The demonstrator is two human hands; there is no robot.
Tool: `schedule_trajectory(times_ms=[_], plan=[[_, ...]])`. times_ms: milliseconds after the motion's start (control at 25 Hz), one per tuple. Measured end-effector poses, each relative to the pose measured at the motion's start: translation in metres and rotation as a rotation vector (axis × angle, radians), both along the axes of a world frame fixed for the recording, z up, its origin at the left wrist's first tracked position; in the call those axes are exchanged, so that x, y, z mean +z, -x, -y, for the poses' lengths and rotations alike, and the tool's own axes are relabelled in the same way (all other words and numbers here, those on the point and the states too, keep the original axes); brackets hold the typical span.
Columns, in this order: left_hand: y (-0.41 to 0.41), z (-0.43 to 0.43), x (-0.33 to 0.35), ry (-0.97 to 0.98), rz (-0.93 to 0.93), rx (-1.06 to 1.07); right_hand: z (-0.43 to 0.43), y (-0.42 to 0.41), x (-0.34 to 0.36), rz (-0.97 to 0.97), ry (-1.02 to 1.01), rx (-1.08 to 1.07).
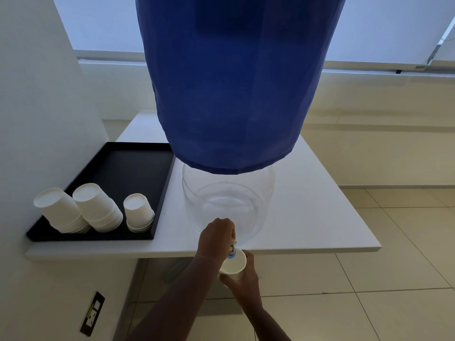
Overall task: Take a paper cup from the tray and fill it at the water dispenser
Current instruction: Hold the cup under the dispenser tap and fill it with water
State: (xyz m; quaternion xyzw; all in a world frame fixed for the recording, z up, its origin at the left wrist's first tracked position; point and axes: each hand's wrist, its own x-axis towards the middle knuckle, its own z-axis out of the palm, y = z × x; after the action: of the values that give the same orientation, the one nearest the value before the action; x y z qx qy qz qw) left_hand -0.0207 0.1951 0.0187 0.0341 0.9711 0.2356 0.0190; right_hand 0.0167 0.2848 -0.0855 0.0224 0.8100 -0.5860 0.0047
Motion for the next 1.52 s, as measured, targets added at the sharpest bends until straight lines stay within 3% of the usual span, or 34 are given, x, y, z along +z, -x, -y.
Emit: schedule_trajectory(times_ms=[1520], plan=[[-0.001,0.002,0.003,-0.083,-0.020,0.001,0.000,0.006,-0.022,-0.102,-0.022,-0.021]])
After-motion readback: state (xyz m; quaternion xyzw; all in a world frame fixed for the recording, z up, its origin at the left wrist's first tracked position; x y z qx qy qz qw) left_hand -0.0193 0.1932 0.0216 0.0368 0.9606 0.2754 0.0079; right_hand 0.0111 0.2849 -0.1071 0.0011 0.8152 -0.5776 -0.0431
